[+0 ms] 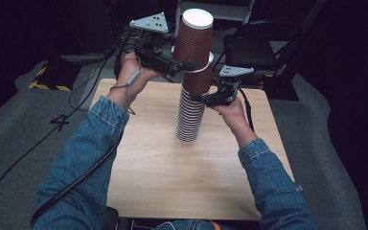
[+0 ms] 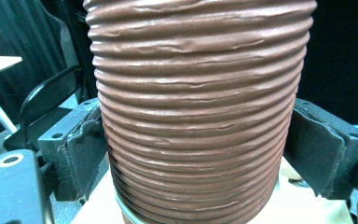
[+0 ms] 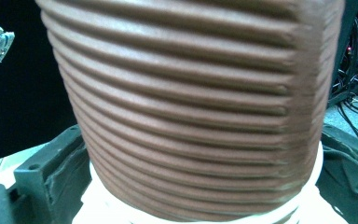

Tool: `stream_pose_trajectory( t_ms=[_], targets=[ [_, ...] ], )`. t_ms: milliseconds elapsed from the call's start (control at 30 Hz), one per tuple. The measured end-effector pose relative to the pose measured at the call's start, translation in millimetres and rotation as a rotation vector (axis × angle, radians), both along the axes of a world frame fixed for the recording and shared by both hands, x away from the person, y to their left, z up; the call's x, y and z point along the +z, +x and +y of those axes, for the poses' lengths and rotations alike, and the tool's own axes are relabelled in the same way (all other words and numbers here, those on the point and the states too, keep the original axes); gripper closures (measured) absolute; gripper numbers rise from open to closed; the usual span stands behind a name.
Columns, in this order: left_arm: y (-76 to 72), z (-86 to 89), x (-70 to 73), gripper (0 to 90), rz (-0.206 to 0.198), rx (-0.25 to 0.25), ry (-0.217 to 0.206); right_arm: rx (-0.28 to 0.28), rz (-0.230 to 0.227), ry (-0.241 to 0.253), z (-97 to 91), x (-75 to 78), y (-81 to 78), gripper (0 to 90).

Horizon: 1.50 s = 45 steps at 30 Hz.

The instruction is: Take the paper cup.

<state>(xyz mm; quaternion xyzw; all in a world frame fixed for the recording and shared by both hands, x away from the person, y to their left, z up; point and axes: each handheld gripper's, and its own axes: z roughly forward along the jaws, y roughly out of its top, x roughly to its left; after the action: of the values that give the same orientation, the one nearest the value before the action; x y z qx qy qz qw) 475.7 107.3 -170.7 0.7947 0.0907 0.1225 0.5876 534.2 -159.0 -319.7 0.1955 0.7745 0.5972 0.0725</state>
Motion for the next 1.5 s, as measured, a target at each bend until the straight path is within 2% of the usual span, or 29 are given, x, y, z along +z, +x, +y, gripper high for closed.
stream_pose_trajectory(
  t_ms=[67, 300, 400, 600, 733, 867, 967, 1100, 1200, 1233, 1267, 1300, 1333, 1400, 1500],
  targets=[
    [-4.4, 2.4, -1.7, 13.2, 0.001, -0.017, -0.005, 0.000, 0.000, 0.001, 0.1, -0.1, 0.0, 2.4],
    [-20.8, 8.1, -13.3, 13.2, 0.009, -0.059, 0.028, -0.010, 0.002, -0.009, 0.1, 1.2, -1.0, 1.8],
    [-30.0, 12.3, -25.8, 13.2, 0.024, -0.077, 0.041, -0.017, 0.011, -0.010, -0.3, 1.5, -1.5, 0.0],
    [-36.4, 15.5, -44.2, 13.2, 0.045, -0.080, 0.083, -0.015, 0.007, -0.028, -2.9, 4.4, -3.5, 0.0],
    [-39.0, 15.8, -49.8, 13.1, 0.049, -0.083, 0.101, -0.022, -0.003, -0.026, -6.4, 8.9, -6.2, 0.0],
    [-40.6, 15.7, -59.9, 13.1, 0.058, -0.072, 0.138, -0.025, -0.002, -0.035, -12.9, 14.9, -11.0, 0.0],
    [-42.9, 13.3, -67.6, 13.3, 0.044, -0.046, 0.149, -0.026, -0.005, -0.042, -18.8, 19.6, -17.8, 0.0],
    [-46.0, 6.5, -76.4, 13.3, 0.044, -0.072, 0.169, -0.037, -0.020, -0.052, -30.5, 26.6, -31.3, 0.0],
    [-46.5, 0.8, -87.0, 13.3, 0.062, -0.086, 0.184, -0.044, -0.034, -0.062, -39.8, 31.2, -40.8, 0.0],
    [-45.9, -2.4, -95.0, 13.2, 0.073, -0.093, 0.197, -0.047, -0.040, -0.063, -42.8, 32.7, -44.0, 0.0],
    [-45.9, -2.4, -95.0, 13.3, 0.073, -0.093, 0.197, -0.048, -0.042, -0.065, -45.3, 34.0, -47.1, 0.0],
    [-45.4, -5.5, -103.1, 13.2, 0.087, -0.092, 0.206, -0.048, -0.045, -0.070, -47.5, 35.0, -49.9, 0.0],
    [-45.4, -5.5, -103.1, 13.3, 0.087, -0.092, 0.206, -0.049, -0.047, -0.073, -49.4, 35.9, -52.8, 0.0],
    [-45.1, -9.4, -114.4, 13.3, 0.112, -0.097, 0.203, -0.045, -0.045, -0.075, -52.1, 37.1, -58.0, 0.0],
    [-45.7, -11.3, -121.5, 13.2, 0.122, -0.098, 0.206, -0.039, -0.046, -0.078, -53.7, 38.3, -63.9, 0.0]
  ],
)
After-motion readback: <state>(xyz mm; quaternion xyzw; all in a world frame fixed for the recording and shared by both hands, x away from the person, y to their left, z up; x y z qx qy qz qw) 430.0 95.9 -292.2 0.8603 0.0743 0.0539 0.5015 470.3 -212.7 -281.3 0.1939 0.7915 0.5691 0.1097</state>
